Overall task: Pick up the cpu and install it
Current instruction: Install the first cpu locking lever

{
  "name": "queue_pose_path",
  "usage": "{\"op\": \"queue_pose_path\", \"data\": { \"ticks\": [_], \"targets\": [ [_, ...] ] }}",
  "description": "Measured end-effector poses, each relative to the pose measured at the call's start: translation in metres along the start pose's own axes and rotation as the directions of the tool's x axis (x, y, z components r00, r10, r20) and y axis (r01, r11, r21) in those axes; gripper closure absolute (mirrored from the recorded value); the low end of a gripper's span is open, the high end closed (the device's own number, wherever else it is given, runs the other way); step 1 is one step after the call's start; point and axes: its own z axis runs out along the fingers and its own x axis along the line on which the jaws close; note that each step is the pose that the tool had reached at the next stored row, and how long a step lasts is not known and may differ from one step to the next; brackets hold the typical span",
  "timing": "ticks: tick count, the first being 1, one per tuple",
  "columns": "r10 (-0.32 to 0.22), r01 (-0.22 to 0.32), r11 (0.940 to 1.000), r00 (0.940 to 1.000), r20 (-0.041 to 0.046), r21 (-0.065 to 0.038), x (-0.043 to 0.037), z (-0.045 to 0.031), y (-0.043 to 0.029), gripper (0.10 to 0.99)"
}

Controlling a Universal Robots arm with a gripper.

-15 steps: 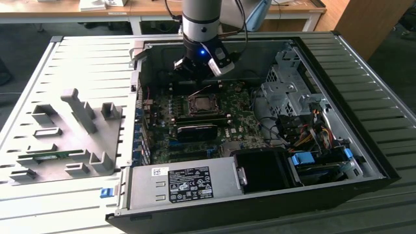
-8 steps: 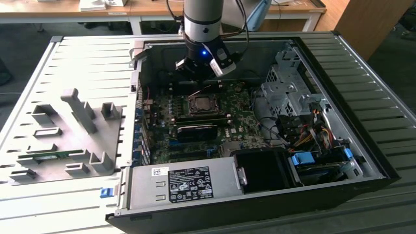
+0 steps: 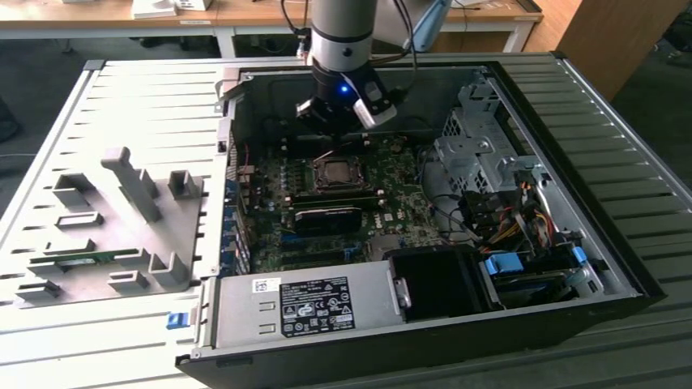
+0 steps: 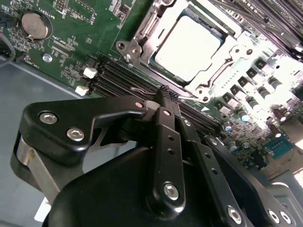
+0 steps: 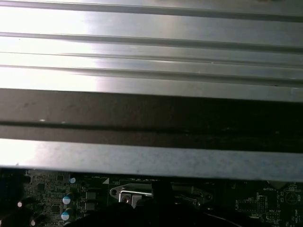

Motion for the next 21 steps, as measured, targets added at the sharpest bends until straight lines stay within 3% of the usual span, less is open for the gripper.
{"op": "queue_pose_path", "data": {
  "ticks": [21],
  "targets": [
    [0.0,0.0,1.0,1.0,-0.0002,0.0,-0.0134,0.0119,0.0001,0.98]
  ]
}}
